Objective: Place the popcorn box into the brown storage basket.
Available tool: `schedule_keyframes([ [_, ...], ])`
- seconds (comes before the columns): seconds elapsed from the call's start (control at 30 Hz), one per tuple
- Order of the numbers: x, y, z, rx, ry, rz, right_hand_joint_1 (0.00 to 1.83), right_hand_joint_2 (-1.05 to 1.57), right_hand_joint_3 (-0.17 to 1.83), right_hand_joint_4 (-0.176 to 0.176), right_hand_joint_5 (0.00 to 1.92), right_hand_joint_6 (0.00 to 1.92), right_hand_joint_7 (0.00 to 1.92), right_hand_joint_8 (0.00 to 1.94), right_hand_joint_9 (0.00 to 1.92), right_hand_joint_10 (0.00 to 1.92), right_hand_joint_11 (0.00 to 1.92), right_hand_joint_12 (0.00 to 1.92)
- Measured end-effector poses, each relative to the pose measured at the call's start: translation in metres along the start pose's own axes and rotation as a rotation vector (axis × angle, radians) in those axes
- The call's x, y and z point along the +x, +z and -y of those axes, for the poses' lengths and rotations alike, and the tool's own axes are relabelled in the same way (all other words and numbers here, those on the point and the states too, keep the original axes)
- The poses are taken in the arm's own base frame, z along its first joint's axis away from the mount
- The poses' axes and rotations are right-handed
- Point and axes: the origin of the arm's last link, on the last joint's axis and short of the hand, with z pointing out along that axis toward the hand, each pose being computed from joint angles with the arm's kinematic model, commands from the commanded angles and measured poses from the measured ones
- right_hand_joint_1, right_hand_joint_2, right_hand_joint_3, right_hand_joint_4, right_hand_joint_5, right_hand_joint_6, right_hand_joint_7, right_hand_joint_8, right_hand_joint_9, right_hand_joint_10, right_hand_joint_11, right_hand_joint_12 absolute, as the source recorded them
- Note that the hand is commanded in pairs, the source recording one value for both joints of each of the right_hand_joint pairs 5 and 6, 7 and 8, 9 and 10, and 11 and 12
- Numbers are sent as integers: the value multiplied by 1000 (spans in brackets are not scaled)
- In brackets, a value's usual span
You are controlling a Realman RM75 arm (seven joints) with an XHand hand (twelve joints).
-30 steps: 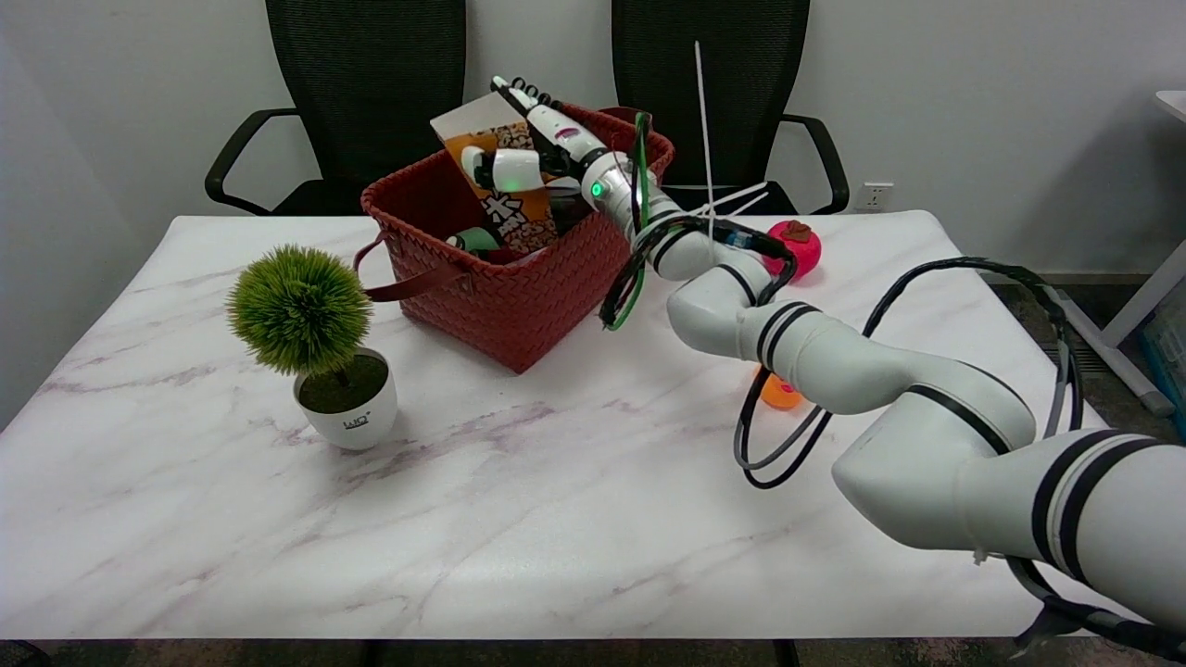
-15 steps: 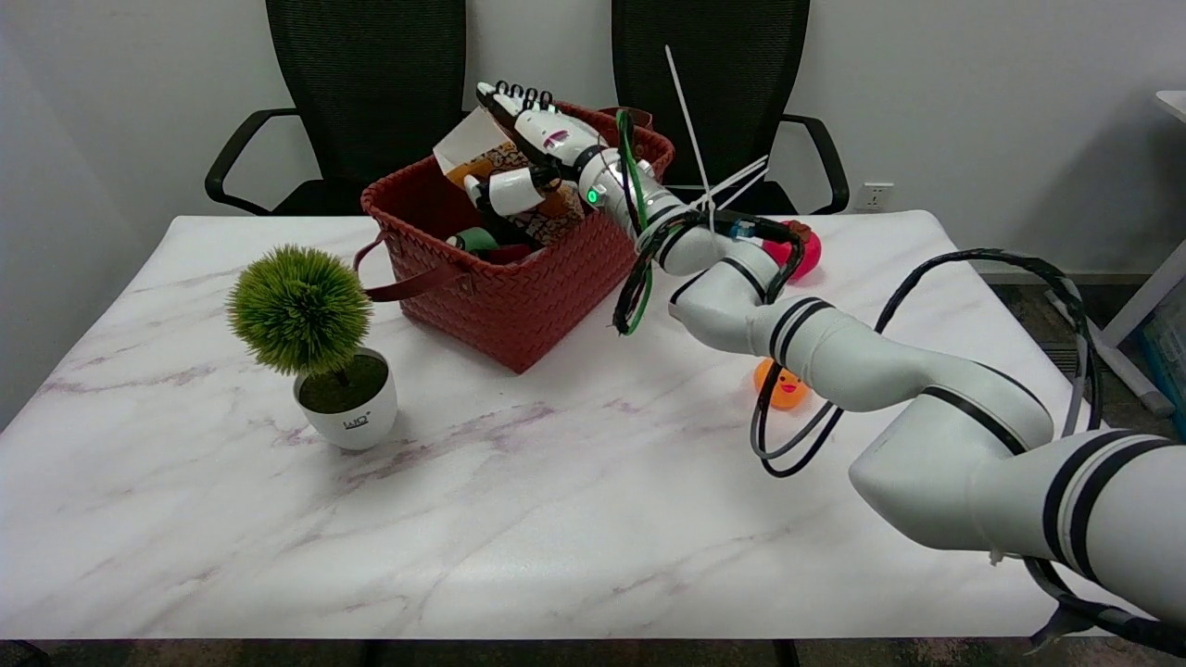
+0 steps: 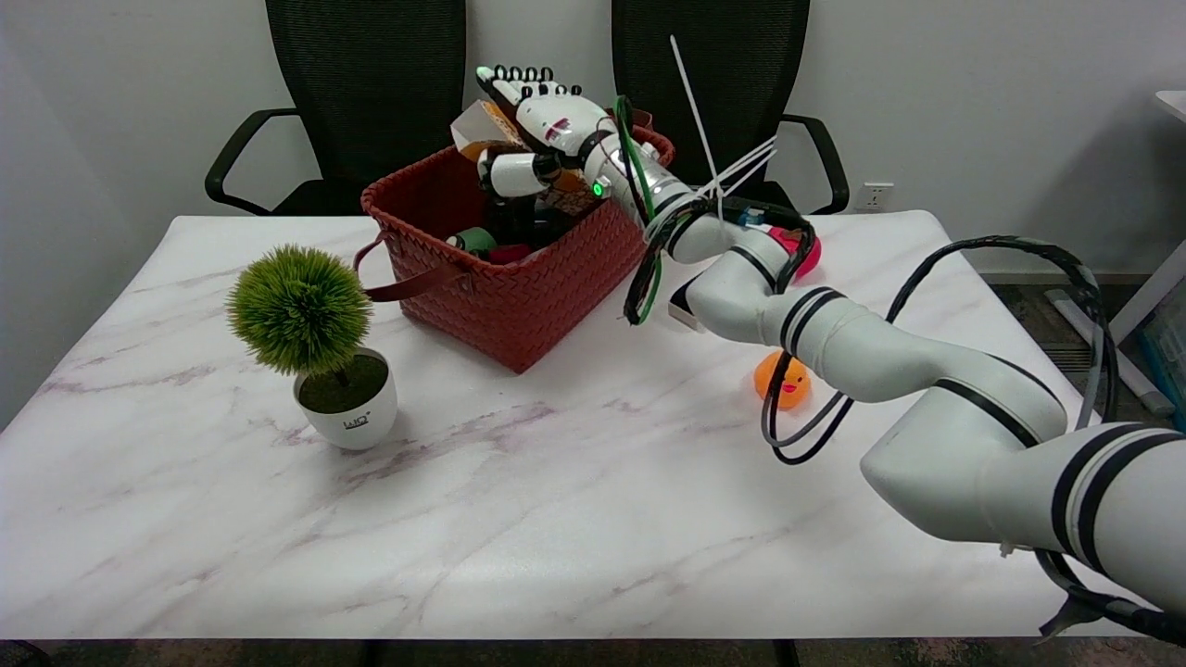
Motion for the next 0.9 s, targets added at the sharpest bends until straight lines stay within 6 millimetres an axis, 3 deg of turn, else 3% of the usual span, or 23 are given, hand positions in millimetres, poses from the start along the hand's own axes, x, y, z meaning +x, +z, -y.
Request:
schedule_keyframes([
  [0.1,2,0,-2,-3,2,-8,162,925,1261,0,0,0,0,0,0,0,0,0],
  [0.27,4,0,-4,-7,4,-13,268,581,1344,0,0,0,0,0,0,0,0,0],
  [0.53,5,-1,-8,-14,47,-13,316,425,1368,0,0,0,0,0,0,0,0,0],
  [0.57,5,-2,-8,-16,62,-13,390,368,1199,0,0,0,0,0,0,0,0,0],
  [0.6,5,-2,-9,-17,78,-13,499,289,895,0,0,0,0,0,0,0,0,0],
  [0.67,6,-2,-10,-20,109,-15,760,83,-20,0,0,0,0,0,0,0,0,0],
  [0.7,6,-2,-11,-22,124,-16,793,52,-142,0,0,0,0,0,0,0,0,0],
  [0.8,7,-3,-13,-28,166,-19,828,27,-174,0,0,0,0,0,0,0,0,0],
  [0.9,7,-3,-14,-33,198,-20,828,30,-60,0,0,0,0,0,0,0,0,0],
])
